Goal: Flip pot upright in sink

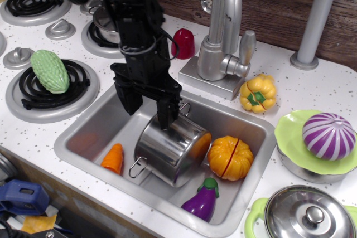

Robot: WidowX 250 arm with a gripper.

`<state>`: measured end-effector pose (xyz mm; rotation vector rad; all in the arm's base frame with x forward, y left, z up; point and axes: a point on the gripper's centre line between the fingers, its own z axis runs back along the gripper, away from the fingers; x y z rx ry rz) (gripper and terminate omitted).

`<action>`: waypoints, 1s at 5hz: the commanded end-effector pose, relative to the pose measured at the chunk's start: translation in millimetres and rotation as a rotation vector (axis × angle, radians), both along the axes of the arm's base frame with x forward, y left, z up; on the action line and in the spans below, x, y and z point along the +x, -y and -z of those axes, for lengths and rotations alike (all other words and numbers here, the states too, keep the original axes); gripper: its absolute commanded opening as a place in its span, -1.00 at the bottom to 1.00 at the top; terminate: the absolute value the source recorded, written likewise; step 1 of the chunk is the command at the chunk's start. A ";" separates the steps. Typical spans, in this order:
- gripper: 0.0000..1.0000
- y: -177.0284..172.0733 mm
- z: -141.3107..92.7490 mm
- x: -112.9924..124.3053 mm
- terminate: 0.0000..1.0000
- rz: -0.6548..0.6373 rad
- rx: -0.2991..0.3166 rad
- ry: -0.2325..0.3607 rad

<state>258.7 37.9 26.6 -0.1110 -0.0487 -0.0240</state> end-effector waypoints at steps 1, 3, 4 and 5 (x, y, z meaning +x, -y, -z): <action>1.00 -3.5 -11.0 8.2 -1.00 0.032 -0.114 0.028; 1.00 1.5 -7.0 5.6 -1.00 0.024 -0.241 0.032; 1.00 1.9 -1.5 5.0 -1.00 0.029 -0.260 0.056; 1.00 2.7 5.1 3.1 -1.00 0.022 -0.306 0.078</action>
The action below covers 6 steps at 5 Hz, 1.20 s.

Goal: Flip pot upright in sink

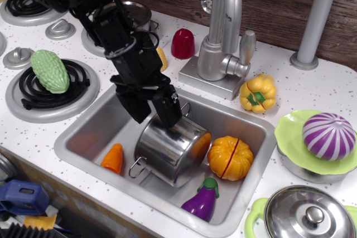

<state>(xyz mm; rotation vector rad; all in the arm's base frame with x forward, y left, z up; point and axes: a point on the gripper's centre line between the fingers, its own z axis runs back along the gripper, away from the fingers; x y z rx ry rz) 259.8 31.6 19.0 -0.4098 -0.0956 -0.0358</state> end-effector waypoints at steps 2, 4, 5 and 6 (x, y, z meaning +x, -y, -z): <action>1.00 2.1 7.5 -0.5 -1.00 -0.026 -0.143 0.041; 1.00 5.5 13.0 -2.5 -1.00 -0.049 -0.230 0.042; 1.00 4.3 13.2 -2.0 -1.00 -0.064 -0.245 0.036; 1.00 4.0 13.3 -2.2 -1.00 -0.065 -0.247 0.039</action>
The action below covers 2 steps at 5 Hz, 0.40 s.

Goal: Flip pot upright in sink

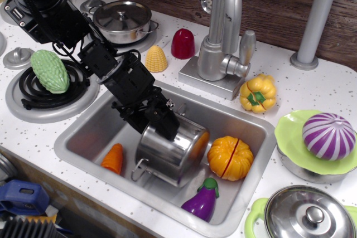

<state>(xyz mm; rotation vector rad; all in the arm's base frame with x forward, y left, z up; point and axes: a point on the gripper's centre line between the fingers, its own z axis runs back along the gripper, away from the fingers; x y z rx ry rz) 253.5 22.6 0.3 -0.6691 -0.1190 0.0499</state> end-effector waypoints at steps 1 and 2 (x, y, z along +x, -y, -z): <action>1.00 -4.3 -6.2 4.1 -1.00 -0.004 0.023 0.036; -1.00 -3.5 -7.7 4.0 -1.00 -0.014 0.033 0.034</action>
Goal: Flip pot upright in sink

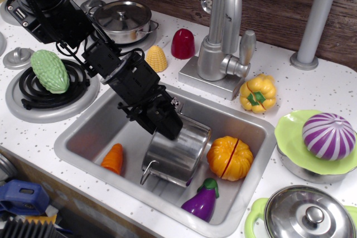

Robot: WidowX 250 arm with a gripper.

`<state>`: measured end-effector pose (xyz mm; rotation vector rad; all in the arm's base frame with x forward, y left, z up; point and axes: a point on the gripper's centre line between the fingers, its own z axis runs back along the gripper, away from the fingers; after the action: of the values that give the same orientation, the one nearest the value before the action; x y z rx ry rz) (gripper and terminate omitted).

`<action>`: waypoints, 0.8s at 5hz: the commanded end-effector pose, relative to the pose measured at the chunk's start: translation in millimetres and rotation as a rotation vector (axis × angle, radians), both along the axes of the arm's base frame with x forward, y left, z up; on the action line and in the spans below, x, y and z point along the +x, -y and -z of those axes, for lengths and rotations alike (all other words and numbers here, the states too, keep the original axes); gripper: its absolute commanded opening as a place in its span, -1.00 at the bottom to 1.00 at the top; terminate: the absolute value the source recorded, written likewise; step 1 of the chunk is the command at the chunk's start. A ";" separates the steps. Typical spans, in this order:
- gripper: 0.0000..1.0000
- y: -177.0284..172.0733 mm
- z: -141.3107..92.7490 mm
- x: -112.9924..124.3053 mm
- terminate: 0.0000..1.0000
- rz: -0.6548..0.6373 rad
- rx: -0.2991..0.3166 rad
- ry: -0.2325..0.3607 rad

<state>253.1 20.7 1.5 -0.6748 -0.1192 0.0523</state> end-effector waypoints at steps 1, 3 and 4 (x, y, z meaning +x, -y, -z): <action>-1.00 -6.6 -14.4 5.8 -1.00 -0.009 0.151 0.031; -1.00 -12.5 -29.4 10.0 -1.00 0.021 0.394 0.038; -1.00 -11.6 -29.5 9.4 -1.00 0.020 0.432 0.047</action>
<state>253.1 29.7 13.1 -0.2575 -0.1279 0.0042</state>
